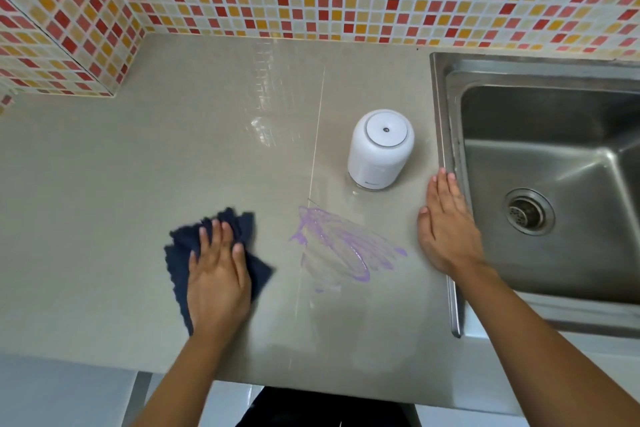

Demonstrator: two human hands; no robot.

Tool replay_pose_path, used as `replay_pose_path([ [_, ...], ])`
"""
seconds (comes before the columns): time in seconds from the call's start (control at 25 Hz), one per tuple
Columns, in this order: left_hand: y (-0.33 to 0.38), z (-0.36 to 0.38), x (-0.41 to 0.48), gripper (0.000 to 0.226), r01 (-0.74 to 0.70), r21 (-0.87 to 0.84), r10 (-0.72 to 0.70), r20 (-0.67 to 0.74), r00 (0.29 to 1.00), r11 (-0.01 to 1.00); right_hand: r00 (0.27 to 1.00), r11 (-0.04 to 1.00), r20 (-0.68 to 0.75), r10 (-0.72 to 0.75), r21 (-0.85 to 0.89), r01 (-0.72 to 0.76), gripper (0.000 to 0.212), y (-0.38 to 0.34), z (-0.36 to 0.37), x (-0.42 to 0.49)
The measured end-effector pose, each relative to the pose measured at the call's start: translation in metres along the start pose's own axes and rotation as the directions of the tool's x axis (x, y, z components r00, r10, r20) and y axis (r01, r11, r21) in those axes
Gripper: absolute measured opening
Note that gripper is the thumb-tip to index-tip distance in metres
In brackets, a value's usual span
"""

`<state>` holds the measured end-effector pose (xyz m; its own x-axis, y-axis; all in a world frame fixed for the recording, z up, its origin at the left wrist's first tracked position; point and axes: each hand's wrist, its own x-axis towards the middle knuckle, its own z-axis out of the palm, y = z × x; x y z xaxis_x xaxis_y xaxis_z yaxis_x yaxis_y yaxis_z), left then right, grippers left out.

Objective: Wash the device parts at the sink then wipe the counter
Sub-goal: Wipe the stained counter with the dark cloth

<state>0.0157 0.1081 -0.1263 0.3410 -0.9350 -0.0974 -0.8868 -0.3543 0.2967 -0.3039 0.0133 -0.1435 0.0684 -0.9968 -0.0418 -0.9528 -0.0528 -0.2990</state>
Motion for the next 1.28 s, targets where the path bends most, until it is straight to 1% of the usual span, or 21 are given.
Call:
replay_pose_path([
  [0.08, 0.02, 0.005, 0.055, 0.049, 0.075, -0.011, -0.075, -0.051, 0.996, 0.997, 1.0, 1.0, 0.001, -0.001, -0.005, 0.001, 0.073, 0.001, 0.0, 0.0],
  [0.12, 0.038, 0.007, 0.076, 0.049, 0.058, -0.027, -0.058, -0.033, 0.998, 0.998, 1.0, 1.0, 0.003, -0.004, -0.008, 0.004, 0.073, 0.0, 0.0, 0.0],
  [0.2, 0.06, 0.014, 0.085, 0.051, -0.139, -0.043, 0.14, 0.029, 0.99, 0.989, 1.0, 1.0, 0.003, -0.01, 0.003, 0.01, 0.074, -0.001, 0.0, 0.001],
  [0.32, 0.024, 0.01, 0.03, 0.061, -0.48, 0.043, 0.476, 0.067, 0.877, 0.876, 1.0, 0.994, -0.004, -0.024, 0.107, 0.025, 0.071, -0.001, -0.005, -0.003],
  [0.4, -0.025, -0.005, 0.012, 0.06, -0.538, 0.077, 0.533, 0.071, 0.843, 0.84, 0.999, 0.973, -0.036, 0.016, 0.23, -0.007, 0.064, -0.002, -0.012, -0.007],
  [0.48, -0.052, -0.015, 0.052, 0.062, -0.499, 0.095, 0.499, 0.024, 0.866, 0.861, 0.992, 0.942, -0.113, 0.056, 0.335, -0.015, 0.061, -0.005, -0.021, -0.005],
  [0.52, -0.047, -0.017, 0.084, 0.062, -0.422, 0.095, 0.425, -0.014, 0.905, 0.902, 0.989, 0.928, -0.138, 0.053, 0.373, 0.003, 0.062, -0.008, -0.025, 0.001],
  [0.6, -0.013, -0.01, 0.154, 0.052, -0.128, 0.061, 0.132, -0.067, 0.989, 0.99, 0.996, 0.88, -0.091, 0.004, 0.473, 0.04, 0.074, -0.021, -0.03, 0.016],
  [0.64, 0.013, -0.006, 0.178, 0.049, -0.026, 0.027, 0.028, -0.058, 0.998, 0.999, 0.999, 0.835, -0.039, -0.029, 0.549, 0.045, 0.086, -0.031, -0.031, 0.024],
  [0.68, 0.04, -0.001, 0.191, 0.049, -0.024, 0.0, 0.024, -0.035, 0.999, 1.0, 0.998, 0.785, -0.003, -0.057, 0.617, 0.047, 0.1, -0.04, -0.031, 0.033],
  [0.72, 0.061, 0.005, 0.193, 0.049, -0.108, -0.019, 0.108, -0.009, 0.994, 0.994, 0.998, 0.744, 0.012, -0.068, 0.667, 0.043, 0.111, -0.047, -0.031, 0.041],
  [0.76, 0.069, 0.01, 0.182, 0.051, -0.247, -0.017, 0.248, 0.035, 0.968, 0.969, 0.998, 0.71, 0.017, -0.062, 0.703, 0.032, 0.118, -0.052, -0.03, 0.049],
  [0.84, 0.051, 0.008, 0.139, 0.06, -0.552, -0.016, 0.549, 0.132, 0.825, 0.834, 0.998, 0.661, 0.023, -0.05, 0.751, 0.016, 0.119, -0.054, -0.026, 0.058],
  [0.88, 0.029, 0.005, 0.12, 0.062, -0.629, -0.012, 0.623, 0.151, 0.768, 0.778, 0.999, 0.655, 0.031, -0.044, 0.756, 0.005, 0.113, -0.053, -0.024, 0.06],
  [0.92, 0.003, -0.003, 0.11, 0.063, -0.652, -0.003, 0.646, 0.148, 0.749, 0.758, 0.998, 0.662, 0.044, -0.038, 0.75, -0.008, 0.107, -0.052, -0.024, 0.061],
  [0.96, -0.021, -0.011, 0.113, 0.062, -0.637, 0.012, 0.631, 0.123, 0.766, 0.771, 0.998, 0.678, 0.062, -0.035, 0.735, -0.022, 0.1, -0.051, -0.023, 0.063],
  [1.0, -0.037, -0.018, 0.127, 0.061, -0.582, 0.026, 0.578, 0.084, 0.812, 0.813, 0.997, 0.692, 0.075, -0.035, 0.721, -0.03, 0.095, -0.051, -0.023, 0.063],
  [1.08, -0.037, -0.022, 0.171, 0.054, -0.375, 0.044, 0.375, 0.0, 0.927, 0.926, 0.995, 0.707, 0.091, -0.035, 0.706, -0.039, 0.088, -0.051, -0.024, 0.066],
  [1.16, 0.003, -0.015, 0.218, 0.046, -0.16, 0.033, 0.162, -0.053, 0.985, 0.987, 0.997, 0.704, 0.08, -0.018, 0.709, -0.044, 0.082, -0.052, -0.024, 0.068],
  [1.2, 0.03, -0.009, 0.231, 0.046, -0.158, 0.024, 0.158, -0.028, 0.987, 0.987, 0.998, 0.7, 0.067, 0.001, 0.712, -0.048, 0.08, -0.052, -0.025, 0.068],
  [1.28, 0.077, 0.007, 0.229, 0.046, -0.324, -0.024, 0.325, 0.049, 0.944, 0.946, 0.998, 0.674, 0.038, 0.045, 0.737, -0.059, 0.079, -0.048, -0.027, 0.069],
])
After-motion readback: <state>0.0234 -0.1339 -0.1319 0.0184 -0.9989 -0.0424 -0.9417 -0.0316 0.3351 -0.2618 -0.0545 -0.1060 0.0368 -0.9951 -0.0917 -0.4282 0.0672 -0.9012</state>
